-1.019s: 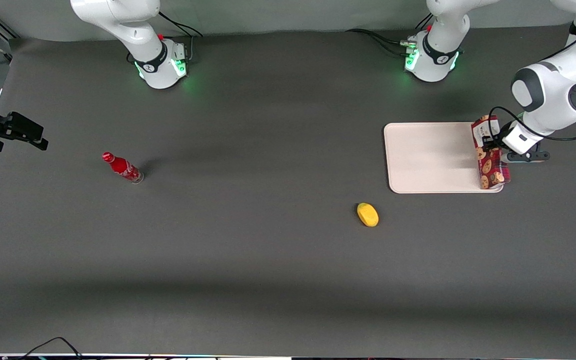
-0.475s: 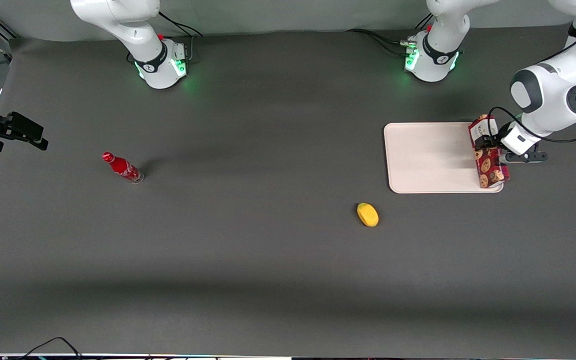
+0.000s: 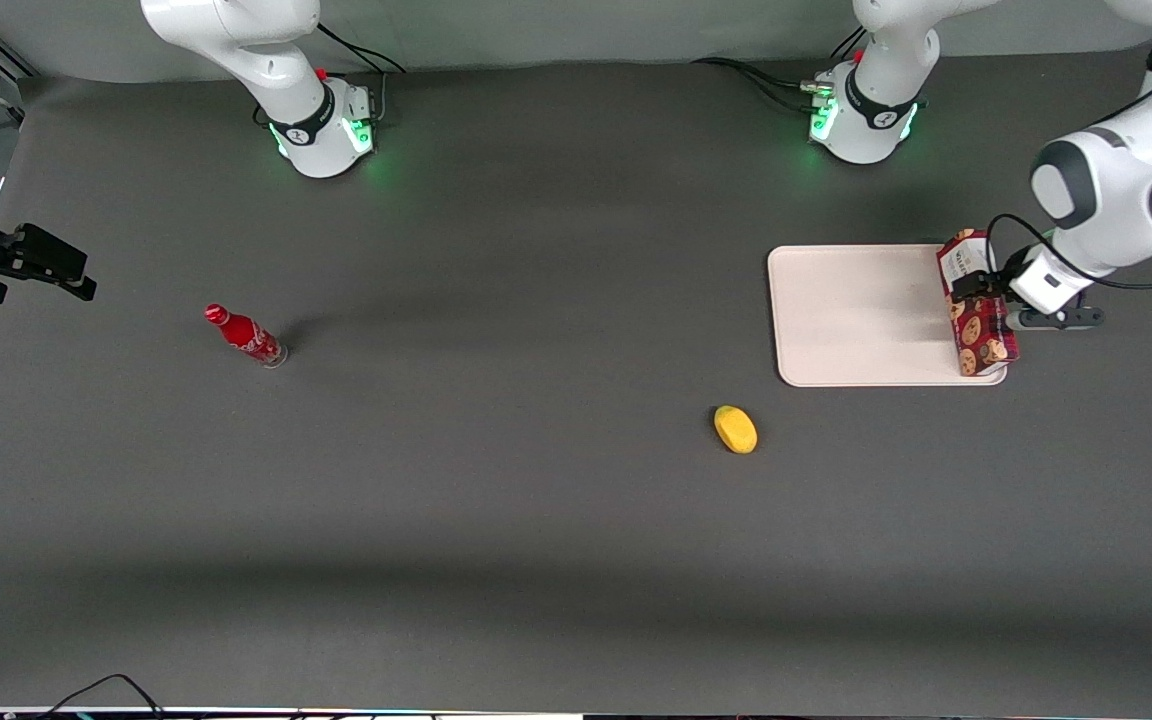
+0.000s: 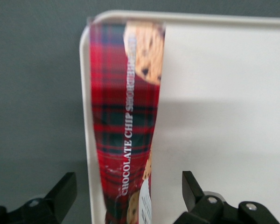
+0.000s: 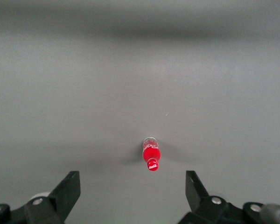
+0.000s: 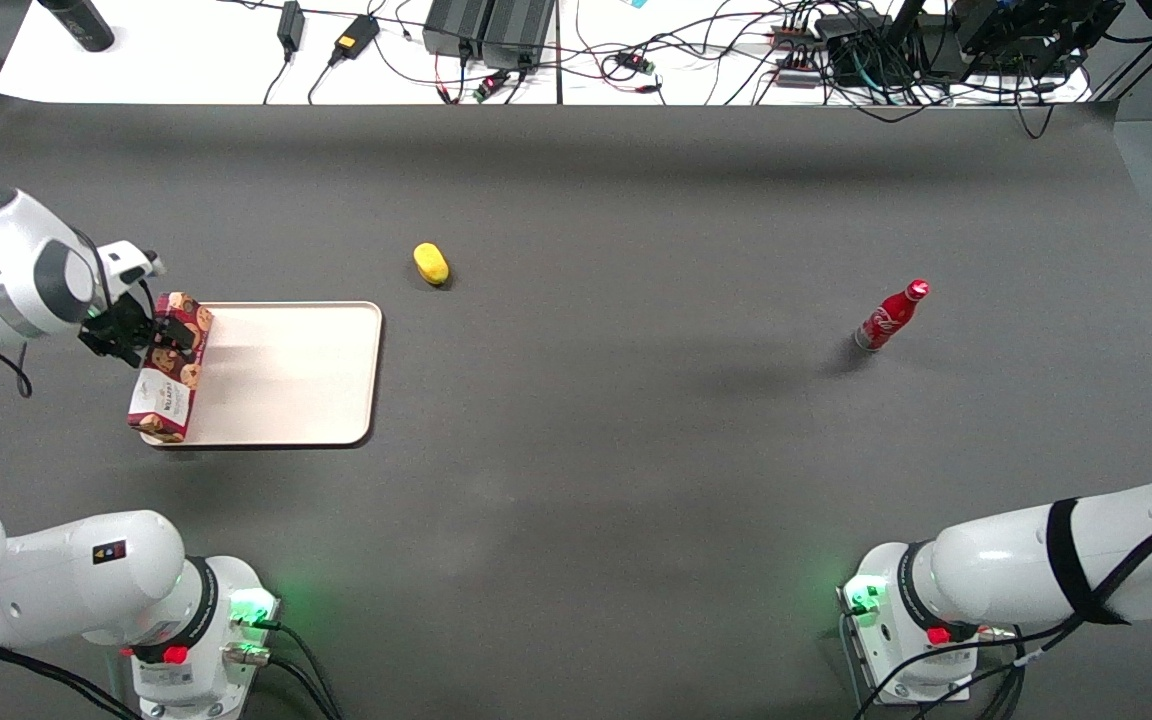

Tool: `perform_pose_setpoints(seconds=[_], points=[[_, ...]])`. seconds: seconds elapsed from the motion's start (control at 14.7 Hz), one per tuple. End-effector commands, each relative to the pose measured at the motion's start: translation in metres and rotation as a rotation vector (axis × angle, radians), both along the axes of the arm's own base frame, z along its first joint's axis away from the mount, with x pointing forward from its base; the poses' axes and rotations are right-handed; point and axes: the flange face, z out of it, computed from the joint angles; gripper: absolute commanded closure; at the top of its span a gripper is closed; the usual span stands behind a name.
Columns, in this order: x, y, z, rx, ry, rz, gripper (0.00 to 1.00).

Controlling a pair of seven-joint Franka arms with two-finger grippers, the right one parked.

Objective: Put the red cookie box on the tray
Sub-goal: 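Open the left gripper and withdraw it from the box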

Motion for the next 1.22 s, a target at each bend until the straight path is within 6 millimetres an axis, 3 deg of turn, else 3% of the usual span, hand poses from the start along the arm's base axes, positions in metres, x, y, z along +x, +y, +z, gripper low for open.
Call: perform_pose_setpoints(seconds=[0.0, 0.27, 0.48, 0.68, 0.81, 0.95, 1.15], points=[[0.051, 0.013, 0.085, -0.031, 0.053, -0.020, 0.00], [0.105, 0.014, 0.198, -0.051, 0.107, -0.050, 0.00], [0.135, -0.009, 0.267, -0.024, -0.004, -0.095, 0.00], [0.142, -0.041, 0.299, -0.005, -0.057, -0.112, 0.00], [0.142, -0.077, 0.324, 0.013, -0.095, -0.089, 0.00], [0.136, -0.127, 0.340, 0.023, -0.091, -0.151, 0.00], [0.127, -0.170, 0.355, 0.021, -0.075, -0.202, 0.00]])
